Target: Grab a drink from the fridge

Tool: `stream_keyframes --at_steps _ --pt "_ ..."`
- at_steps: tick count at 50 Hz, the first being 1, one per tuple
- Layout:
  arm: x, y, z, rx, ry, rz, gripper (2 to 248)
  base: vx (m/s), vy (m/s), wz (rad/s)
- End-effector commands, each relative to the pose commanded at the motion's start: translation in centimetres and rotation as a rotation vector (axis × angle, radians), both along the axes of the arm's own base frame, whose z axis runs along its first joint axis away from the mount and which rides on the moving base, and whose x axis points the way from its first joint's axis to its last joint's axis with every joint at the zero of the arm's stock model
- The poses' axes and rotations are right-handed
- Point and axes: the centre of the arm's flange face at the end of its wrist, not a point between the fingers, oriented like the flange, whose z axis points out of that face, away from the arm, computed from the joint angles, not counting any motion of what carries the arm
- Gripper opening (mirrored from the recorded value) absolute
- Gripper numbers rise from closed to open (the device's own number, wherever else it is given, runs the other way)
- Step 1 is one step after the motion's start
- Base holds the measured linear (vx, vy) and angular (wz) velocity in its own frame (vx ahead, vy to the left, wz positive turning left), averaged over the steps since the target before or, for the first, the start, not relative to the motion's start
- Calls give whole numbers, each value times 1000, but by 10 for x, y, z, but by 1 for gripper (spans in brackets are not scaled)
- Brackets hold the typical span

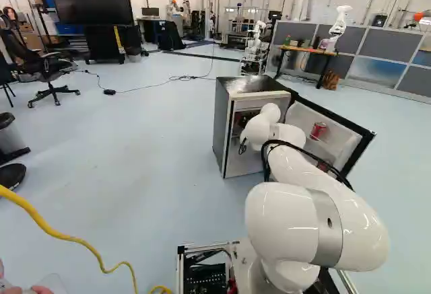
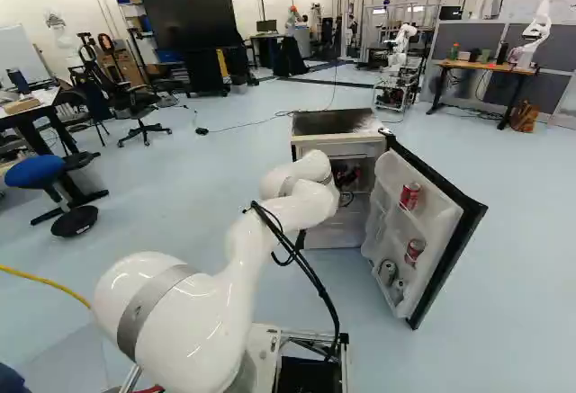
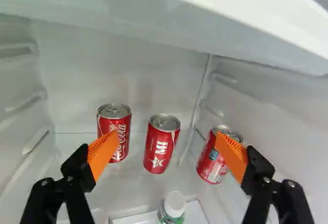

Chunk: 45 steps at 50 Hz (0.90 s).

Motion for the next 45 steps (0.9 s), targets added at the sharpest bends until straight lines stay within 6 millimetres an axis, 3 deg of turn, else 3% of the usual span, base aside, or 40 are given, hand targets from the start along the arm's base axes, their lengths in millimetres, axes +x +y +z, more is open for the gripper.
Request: stream_keyframes --at_steps 45 --pt "4 0 -7 10 62 -4 247 0 0 0"
